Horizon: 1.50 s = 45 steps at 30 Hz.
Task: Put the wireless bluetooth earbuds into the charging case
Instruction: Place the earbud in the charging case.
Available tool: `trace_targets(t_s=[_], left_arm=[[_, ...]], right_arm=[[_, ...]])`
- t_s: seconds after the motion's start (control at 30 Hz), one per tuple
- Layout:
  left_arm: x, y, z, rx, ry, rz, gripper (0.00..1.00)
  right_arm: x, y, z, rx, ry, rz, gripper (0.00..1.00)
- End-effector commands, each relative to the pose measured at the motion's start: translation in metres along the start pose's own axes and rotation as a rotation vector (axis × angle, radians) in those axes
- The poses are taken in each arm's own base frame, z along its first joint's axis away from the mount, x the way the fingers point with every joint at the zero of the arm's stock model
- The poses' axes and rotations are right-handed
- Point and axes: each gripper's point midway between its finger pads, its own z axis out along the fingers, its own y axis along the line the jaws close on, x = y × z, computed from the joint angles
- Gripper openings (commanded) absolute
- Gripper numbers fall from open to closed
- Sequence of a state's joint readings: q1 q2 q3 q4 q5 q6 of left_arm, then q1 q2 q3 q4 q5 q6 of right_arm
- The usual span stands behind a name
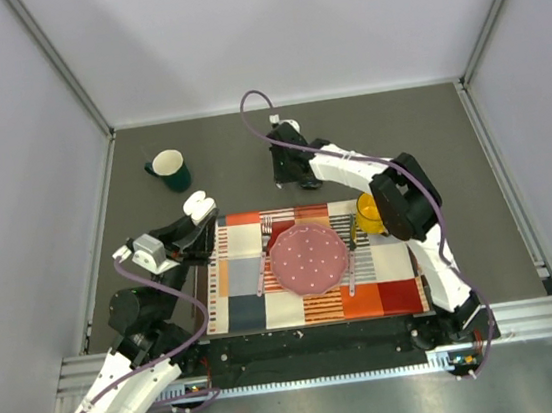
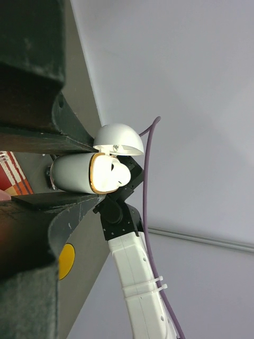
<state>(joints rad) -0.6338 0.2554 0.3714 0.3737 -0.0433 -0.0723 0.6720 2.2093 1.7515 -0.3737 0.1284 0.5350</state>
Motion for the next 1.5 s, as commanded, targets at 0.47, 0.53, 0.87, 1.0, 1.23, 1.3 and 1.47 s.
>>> trace_targets(t_s=[0.47,0.53,0.87,1.0,1.23,1.3,1.47], left_arm=[[-0.012,0.003,0.000,-0.016,-0.045,0.018,0.00],[-0.013,0.004,-0.001,-0.018,-0.047,0.018,0.00],[-0.016,0.006,-0.005,-0.032,-0.055,0.020,0.00],[-0.016,0.006,-0.006,-0.030,-0.055,0.020,0.00],[-0.016,0.006,-0.007,-0.032,-0.057,0.015,0.00],[-0.016,0.006,-0.007,-0.030,-0.058,0.014,0.00],[-0.016,0.006,-0.008,-0.033,-0.059,0.014,0.00]], right_arm=[[-0.006,-0.001,0.021,0.082,0.008,-0.122,0.06],[-0.001,-0.003,0.023,0.088,0.021,-0.129,0.07],[0.001,-0.002,0.026,0.094,0.050,-0.177,0.18],[0.002,-0.001,0.024,0.102,0.071,-0.206,0.25],[0.012,-0.002,0.028,0.104,0.123,-0.255,0.30],[0.014,-0.002,0.030,0.105,0.131,-0.262,0.31],[0.015,-0.003,0.033,0.109,0.139,-0.291,0.31]])
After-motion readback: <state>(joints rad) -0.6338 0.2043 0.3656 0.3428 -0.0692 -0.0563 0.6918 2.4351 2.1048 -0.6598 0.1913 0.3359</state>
